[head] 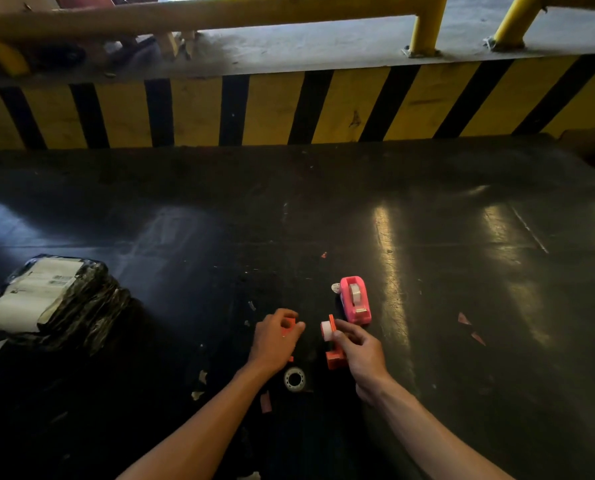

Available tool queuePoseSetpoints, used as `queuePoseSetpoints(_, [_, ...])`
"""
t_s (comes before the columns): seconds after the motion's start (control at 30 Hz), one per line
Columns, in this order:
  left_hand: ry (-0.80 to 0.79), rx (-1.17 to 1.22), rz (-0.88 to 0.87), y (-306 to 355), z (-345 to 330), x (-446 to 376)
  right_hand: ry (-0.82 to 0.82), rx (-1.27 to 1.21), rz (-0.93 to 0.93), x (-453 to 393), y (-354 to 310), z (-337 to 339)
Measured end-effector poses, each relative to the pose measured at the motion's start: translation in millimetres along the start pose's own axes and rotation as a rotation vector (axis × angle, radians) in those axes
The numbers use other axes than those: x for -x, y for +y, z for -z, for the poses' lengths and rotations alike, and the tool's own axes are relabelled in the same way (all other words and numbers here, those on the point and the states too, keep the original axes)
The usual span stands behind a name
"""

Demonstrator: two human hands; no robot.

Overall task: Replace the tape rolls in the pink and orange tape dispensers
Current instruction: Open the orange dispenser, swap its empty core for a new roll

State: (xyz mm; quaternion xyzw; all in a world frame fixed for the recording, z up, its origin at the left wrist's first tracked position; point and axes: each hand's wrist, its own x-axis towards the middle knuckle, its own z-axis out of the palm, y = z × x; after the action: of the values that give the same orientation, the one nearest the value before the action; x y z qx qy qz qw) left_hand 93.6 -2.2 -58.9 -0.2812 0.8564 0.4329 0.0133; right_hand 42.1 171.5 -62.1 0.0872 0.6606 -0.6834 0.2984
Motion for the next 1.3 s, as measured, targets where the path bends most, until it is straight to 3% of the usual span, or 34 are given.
queuePoseSetpoints(0.17, [-0.252,0.228,0.127,26,0,7,-0.076,0.032,0.056,5,-3,-5])
queuePoseSetpoints(0.37, [-0.273,0.43,0.245,31,6,8,-0.127,0.013,0.078,4,-5,-4])
queuePoseSetpoints(0.5, [-0.125,0.504,0.227,23,7,8,-0.043,-0.028,0.06,-4,1,-3])
queuePoseSetpoints(0.63, [0.144,0.086,0.089,-12,19,1,0.035,-0.029,0.027,-7,7,6])
queuePoseSetpoints(0.73, [0.145,-0.22,0.098,-43,28,-1,0.038,-0.025,-0.011,-8,11,12])
queuePoseSetpoints(0.97, [0.107,-0.285,0.116,-55,28,-1,0.045,0.036,-0.027,-9,12,12])
queuePoseSetpoints(1.07, [0.169,-0.303,-0.069,-43,25,14,0.04,0.027,-0.041,-9,12,16])
queuePoseSetpoints(1.17, [-0.032,-0.329,-0.328,-36,17,37,0.044,0.032,-0.046,-9,12,20])
queuePoseSetpoints(1.23, [-0.248,-0.386,-0.362,-37,10,47,0.05,0.03,-0.047,-9,13,22])
queuePoseSetpoints(1.3, [-0.339,-0.5,-0.361,-41,3,50,0.047,0.034,-0.052,-8,13,22])
